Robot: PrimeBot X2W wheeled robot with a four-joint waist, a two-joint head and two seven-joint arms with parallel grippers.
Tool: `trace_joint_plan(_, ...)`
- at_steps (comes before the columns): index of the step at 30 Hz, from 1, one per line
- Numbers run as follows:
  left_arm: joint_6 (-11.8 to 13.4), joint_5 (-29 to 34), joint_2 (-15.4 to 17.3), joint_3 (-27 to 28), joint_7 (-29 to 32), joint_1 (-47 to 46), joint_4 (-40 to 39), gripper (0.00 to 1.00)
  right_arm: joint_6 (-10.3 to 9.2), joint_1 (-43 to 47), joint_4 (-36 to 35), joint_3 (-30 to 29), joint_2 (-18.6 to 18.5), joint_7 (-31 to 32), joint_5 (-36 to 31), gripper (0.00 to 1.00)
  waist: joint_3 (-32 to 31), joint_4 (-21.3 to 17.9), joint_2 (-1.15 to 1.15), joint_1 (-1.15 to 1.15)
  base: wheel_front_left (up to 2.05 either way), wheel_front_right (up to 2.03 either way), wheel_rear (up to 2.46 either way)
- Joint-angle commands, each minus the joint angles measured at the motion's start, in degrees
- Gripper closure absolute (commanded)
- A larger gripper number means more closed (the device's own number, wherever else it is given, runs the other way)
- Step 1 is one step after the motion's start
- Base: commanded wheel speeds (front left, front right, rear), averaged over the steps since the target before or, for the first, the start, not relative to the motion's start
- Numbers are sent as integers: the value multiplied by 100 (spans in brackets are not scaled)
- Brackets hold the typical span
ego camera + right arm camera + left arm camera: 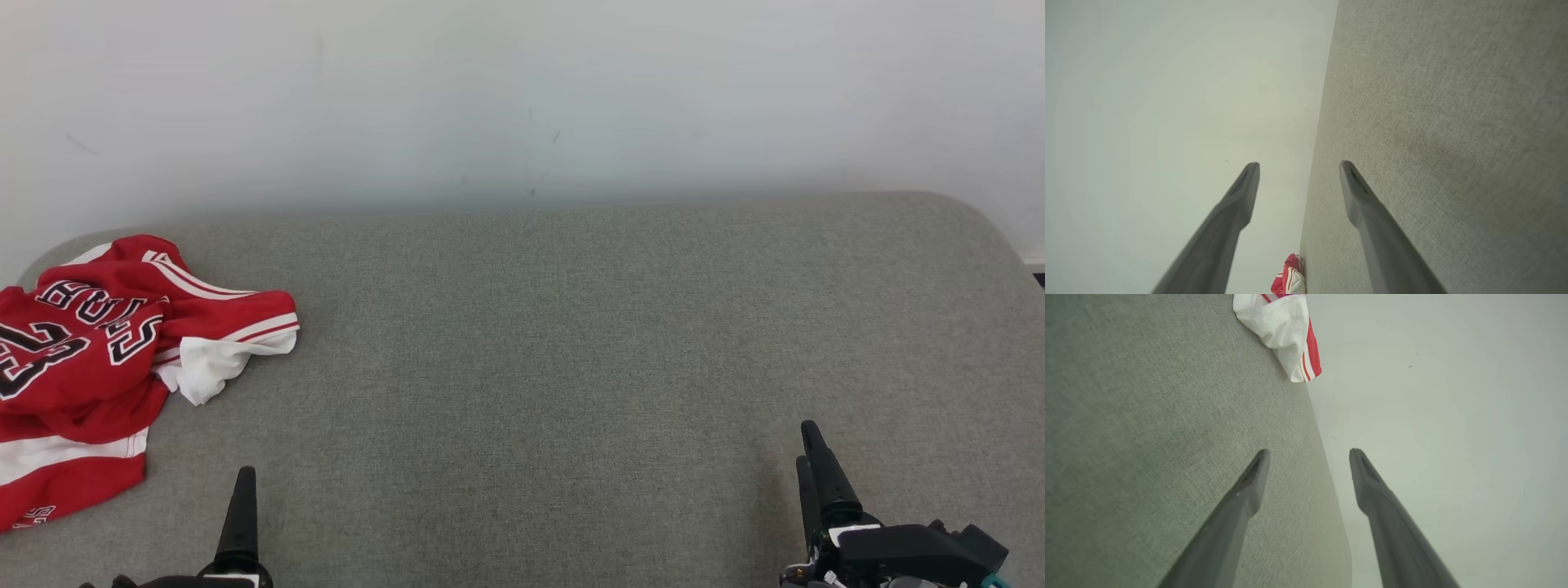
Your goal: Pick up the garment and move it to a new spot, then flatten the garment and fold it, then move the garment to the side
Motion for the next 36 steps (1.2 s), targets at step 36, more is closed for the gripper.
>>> trace_joint_plan(36, 497, 3768, 45, -602, -731, -98, -460, 0, -6, -187, -71, -48, -3, -716, -3381, 0, 71, 105, 0, 0, 0, 0, 0)
